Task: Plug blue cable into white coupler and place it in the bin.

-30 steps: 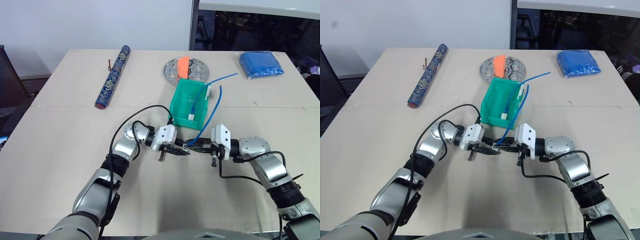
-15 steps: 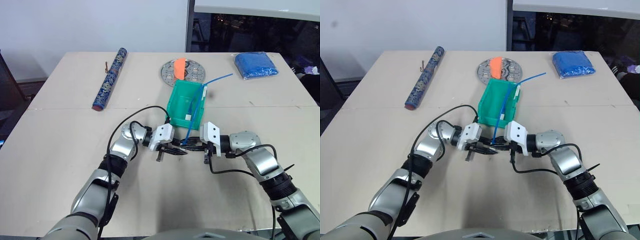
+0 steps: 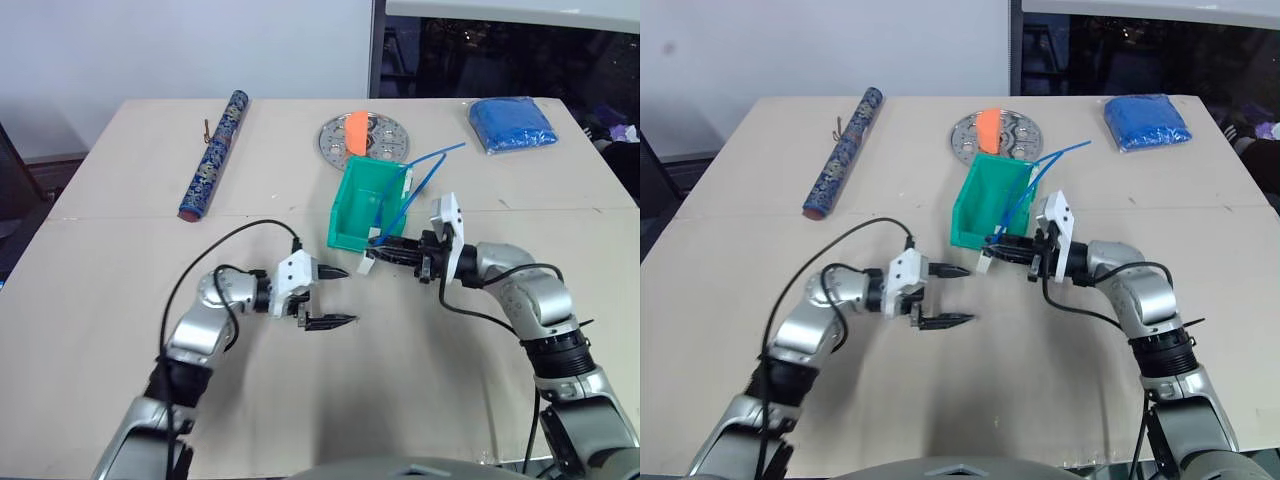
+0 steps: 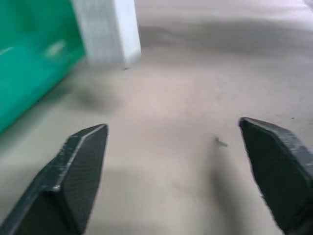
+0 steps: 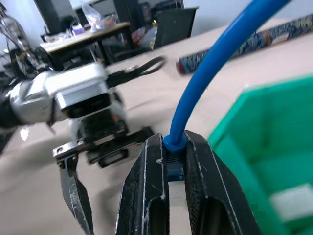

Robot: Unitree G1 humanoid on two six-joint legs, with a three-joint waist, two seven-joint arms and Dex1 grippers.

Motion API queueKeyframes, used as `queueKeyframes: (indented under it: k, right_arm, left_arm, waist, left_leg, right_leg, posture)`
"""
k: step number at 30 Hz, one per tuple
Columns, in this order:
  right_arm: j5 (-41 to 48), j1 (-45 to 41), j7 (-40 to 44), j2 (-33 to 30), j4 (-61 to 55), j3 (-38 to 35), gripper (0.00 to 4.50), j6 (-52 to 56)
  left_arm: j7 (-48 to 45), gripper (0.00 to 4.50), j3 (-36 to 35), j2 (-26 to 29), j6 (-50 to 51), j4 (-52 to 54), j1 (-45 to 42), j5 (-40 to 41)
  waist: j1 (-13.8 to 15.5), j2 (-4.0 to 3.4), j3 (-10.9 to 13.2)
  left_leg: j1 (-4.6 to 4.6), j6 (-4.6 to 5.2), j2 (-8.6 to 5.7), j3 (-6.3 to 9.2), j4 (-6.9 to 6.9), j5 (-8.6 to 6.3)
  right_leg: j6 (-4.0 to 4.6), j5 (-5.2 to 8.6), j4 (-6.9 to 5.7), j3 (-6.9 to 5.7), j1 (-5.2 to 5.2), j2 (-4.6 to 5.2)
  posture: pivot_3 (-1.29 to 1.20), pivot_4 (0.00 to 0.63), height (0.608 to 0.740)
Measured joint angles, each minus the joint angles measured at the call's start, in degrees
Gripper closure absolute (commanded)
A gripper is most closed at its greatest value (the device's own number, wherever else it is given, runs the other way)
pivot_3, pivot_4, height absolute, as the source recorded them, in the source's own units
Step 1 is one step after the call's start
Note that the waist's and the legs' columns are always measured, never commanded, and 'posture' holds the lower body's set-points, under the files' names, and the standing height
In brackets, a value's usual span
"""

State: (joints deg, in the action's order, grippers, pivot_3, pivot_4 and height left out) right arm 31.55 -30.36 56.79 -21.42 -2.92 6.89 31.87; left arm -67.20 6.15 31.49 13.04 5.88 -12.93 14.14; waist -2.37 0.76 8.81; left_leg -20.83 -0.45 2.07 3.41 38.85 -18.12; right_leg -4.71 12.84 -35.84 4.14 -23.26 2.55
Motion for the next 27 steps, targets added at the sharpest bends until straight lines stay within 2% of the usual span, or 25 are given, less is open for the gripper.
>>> queueKeyframes:
  k: [1, 5, 6, 7, 9, 13, 15, 18, 23, 24, 25, 27]
  right_arm:
    - [0.4, -4.1, -2.1, 0.6, 2.0, -0.6, 4.5, 3.1]
    - [-0.2, -14.7, -7.3, 1.9, 9.7, -2.4, 4.5, 7.6]
    - [-1.1, -17.4, -7.8, 2.4, 13.1, -2.4, 3.88, 7.9]
    - [-1.9, -18.7, -8.1, 2.7, 15.3, -2.4, 3.69, 7.7]
    - [-5.5, -22.3, -8.9, 3.3, 23.1, -1.2, 2.81, 5.0]
    - [-12.9, -29.0, -15.3, 5.7, 39.6, -1.2, 0.77, -5.9]
    - [-15.9, -31.7, -19.8, 5.6, 45.7, -2.8, 0.03, -13.3]
    - [-17.4, -32.7, -24.2, 5.4, 49.0, -6.6, 0.03, -21.2]
    - [-15.2, -25.4, -21.9, 2.4, 38.4, -10.4, 0.03, -24.4]
    - [-12.9, -17.8, -18.2, 0.9, 29.0, -10.6, 0.03, -23.1]
    - [-12.2, -15.6, -17.2, 0.5, 27.0, -10.6, 0.03, -22.6]
    - [-9.4, -4.6, -12.3, -2.0, 17.9, -10.5, 0.03, -20.6]
  left_arm:
    - [4.1, 0.04, -2.3, 0.4, 5.6, 6.8, 2.8, 1.7]
    - [14.6, 0.04, -7.2, 1.1, 19.6, 21.8, 3.9, 4.6]
    - [17.8, 0.0, -8.3, 1.2, 23.7, 25.1, 3.4, 5.4]
    - [19.6, 0.0, -8.7, 1.2, 26.1, 26.7, 2.8, 6.0]
    - [24.1, 0.0, -9.5, 0.5, 31.1, 29.3, 0.8, 6.8]
    - [29.7, 0.0, -9.7, -0.3, 35.7, 30.7, -1.7, 7.5]
    - [31.0, 0.0, -9.7, -0.4, 36.6, 31.1, -1.7, 7.9]
    - [32.1, 0.0, -9.7, -0.2, 36.7, 31.4, -1.4, 8.0]
    - [34.3, 0.0, -10.3, -0.4, 36.6, 32.2, 0.8, 8.4]
    - [35.0, 0.0, -10.6, -0.4, 36.2, 33.5, 2.7, 8.5]
    - [35.2, 0.0, -10.8, -0.4, 36.0, 33.9, 3.6, 8.5]
    - [35.8, 0.0, -12.0, -0.6, 35.1, 35.5, 8.4, 8.6]
  waist:
    - [-0.1, 0.01, 0.1]
    - [0.5, 0.06, 0.1]
    - [0.5, 0.06, 0.1]
    - [0.5, 0.06, 0.1]
    - [0.4, 0.06, 0.1]
    - [-0.1, 0.07, 0.1]
    - [-0.1, 0.07, 0.1]
    - [-0.1, 0.07, 0.1]
    - [0.0, 0.07, 0.1]
    - [0.1, 0.1, 0.1]
    - [0.1, 0.1, 0.1]
    - [0.2, 0.09, 0.1]
  left_leg:
    - [0.02, 0.0, 0.0, -0.04, 0.0, 0.0]
    - [0.02, -0.01, -0.01, 0.11, -0.02, 0.01]
    - [0.03, -0.01, -0.02, 0.1, -0.03, 0.01]
    - [0.02, -0.01, -0.02, 0.1, -0.03, 0.01]
    - [0.01, -0.04, -0.04, 0.04, -0.03, 0.02]
    - [0.0, -0.44, -0.05, -0.05, -0.39, 0.25]
    - [-0.11, -0.78, -0.05, -0.06, -0.6, 0.44]
    - [-0.23, -0.8, -0.05, -0.1, -0.75, 0.44]
    - [-0.38, -0.81, -0.22, -0.05, -0.76, 0.44]
    - [-0.42, -0.8, -0.28, 0.02, -0.75, 0.43]
    - [-0.42, -0.8, -0.32, 0.03, -0.76, 0.43]
    - [-0.46, -0.79, -0.38, 0.05, -0.73, 0.43]
  right_leg:
    - [0.0, -0.01, -0.01, 0.01, -0.01, 0.01]
    - [0.02, -0.02, -0.03, -0.15, 0.03, 0.02]
    - [0.02, -0.02, -0.03, -0.16, 0.05, 0.02]
    - [0.02, -0.02, -0.01, -0.16, 0.05, 0.02]
    - [0.02, -0.02, 0.03, -0.15, 0.05, 0.03]
    - [0.04, -0.03, 0.07, -0.15, -0.11, 0.08]
    - [0.06, -0.04, 0.03, -0.15, -0.3, 0.11]
    - [0.06, -0.04, 0.12, -0.16, -0.37, 0.16]
    - [0.06, -0.04, 0.2, -0.28, -0.4, 0.38]
    - [0.05, -0.04, 0.21, -0.34, -0.39, 0.45]
    - [0.05, -0.04, 0.2, -0.34, -0.39, 0.5]
    - [0.05, -0.04, 0.21, -0.34, -0.39, 0.57]
  posture:
    - [0.0, 0.15, 0.74]
    - [0.0, 0.15, 0.74]
    - [0.0, 0.15, 0.74]
    - [0.0, 0.15, 0.74]
    - [0.0, 0.15, 0.74]
    - [0.0, 0.15, 0.74]
    - [0.0, 0.15, 0.74]
    - [0.0, 0.15, 0.74]
    - [0.0, 0.15, 0.74]
    - [0.0, 0.15, 0.74]
    - [0.0, 0.15, 0.74]
    - [0.0, 0.15, 0.74]
